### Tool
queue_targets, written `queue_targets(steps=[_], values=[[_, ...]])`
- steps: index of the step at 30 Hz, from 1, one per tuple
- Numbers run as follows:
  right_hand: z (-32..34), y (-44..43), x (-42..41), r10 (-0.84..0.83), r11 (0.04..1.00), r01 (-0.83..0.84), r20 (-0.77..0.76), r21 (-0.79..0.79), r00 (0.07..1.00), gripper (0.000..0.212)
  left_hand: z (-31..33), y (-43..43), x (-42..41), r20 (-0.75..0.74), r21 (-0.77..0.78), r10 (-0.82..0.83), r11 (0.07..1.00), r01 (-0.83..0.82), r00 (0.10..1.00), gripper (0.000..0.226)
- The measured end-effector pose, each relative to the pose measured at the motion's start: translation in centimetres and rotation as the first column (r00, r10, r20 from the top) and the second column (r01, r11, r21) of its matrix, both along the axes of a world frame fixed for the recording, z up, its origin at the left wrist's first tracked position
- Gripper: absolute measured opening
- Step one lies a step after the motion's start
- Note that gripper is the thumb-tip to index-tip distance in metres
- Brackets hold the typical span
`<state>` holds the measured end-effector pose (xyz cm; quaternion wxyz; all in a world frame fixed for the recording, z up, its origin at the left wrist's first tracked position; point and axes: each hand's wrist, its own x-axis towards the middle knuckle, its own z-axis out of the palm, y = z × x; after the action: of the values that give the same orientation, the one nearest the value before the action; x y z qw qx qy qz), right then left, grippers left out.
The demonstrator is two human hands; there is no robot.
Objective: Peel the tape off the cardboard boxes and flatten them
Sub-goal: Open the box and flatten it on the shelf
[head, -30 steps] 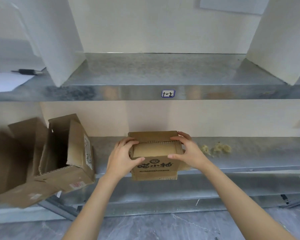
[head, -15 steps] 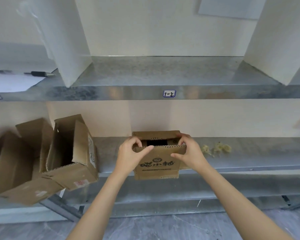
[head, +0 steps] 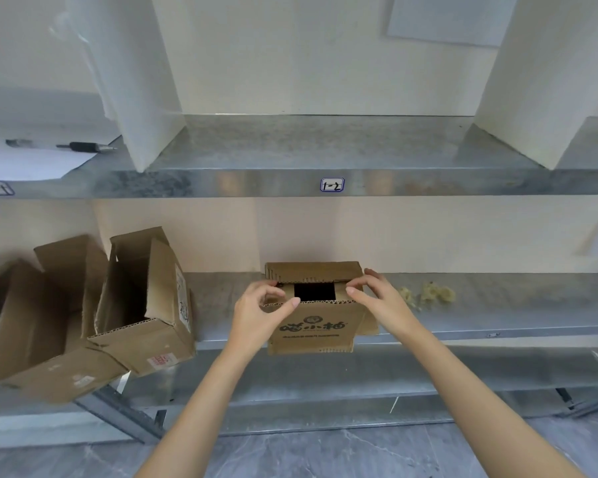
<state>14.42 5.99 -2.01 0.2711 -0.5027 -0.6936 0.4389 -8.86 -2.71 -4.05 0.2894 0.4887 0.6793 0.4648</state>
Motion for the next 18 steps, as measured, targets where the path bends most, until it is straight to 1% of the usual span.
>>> queue_targets(steps=[2, 4, 6, 8, 10, 12, 13, 16, 18], values=[[-0.1, 0.2, 0.2, 0.039, 0.999, -0.039, 0.044, -0.017, 0.998, 0.018, -0.2, -0.2, -0.2, -0.023, 0.007, -0.042, 0.999, 0.042, 0.999, 0.03], [0.1, 0.3, 0.4, 0.07, 0.997, -0.068, 0.061, -0.029, 0.996, 0.034, -0.4, -0.3, -0.5, -0.037, 0.006, -0.079, 0.997, 0.08, 0.996, 0.038], [0.2, 0.5, 0.4, 0.073, 0.997, -0.07, 0.066, -0.037, 0.995, 0.044, -0.4, -0.3, -0.9, -0.064, 0.002, -0.124, 0.992, 0.124, 0.99, 0.04], [0.2, 0.7, 0.2, 0.065, 0.998, -0.063, 0.092, -0.031, 0.994, 0.047, -0.1, -0.3, -1.2, -0.112, -0.014, -0.18, 0.984, 0.179, 0.977, 0.042], [0.3, 0.9, 0.0, 0.064, 0.998, -0.061, 0.125, -0.028, 0.99, 0.048, 0.2, -0.1, -1.6, -0.186, -0.035, -0.241, 0.97, 0.239, 0.953, 0.053], [0.3, 1.0, -0.3, 0.066, 0.998, -0.065, 0.142, -0.011, 0.988, 0.045, 0.5, 0.2, -2.1, -0.259, -0.073, -0.298, 0.955, 0.289, 0.919, 0.066], [0.3, 1.0, -0.5, 0.055, 0.998, -0.057, 0.139, 0.011, 0.989, 0.04, 0.6, 0.4, -2.3, -0.276, -0.095, -0.324, 0.946, 0.31, 0.905, 0.07], [0.1, 0.9, -1.0, -0.01, 0.998, 0.005, 0.071, 0.069, 0.997, 0.018, 0.9, 1.0, -2.8, -0.272, -0.134, -0.378, 0.925, 0.354, 0.885, 0.079], [0.0, 0.9, -1.1, -0.051, 0.995, 0.047, 0.04, 0.084, 0.998, 0.014, 1.1, 1.3, -3.1, -0.271, -0.172, -0.406, 0.912, 0.372, 0.873, 0.085]])
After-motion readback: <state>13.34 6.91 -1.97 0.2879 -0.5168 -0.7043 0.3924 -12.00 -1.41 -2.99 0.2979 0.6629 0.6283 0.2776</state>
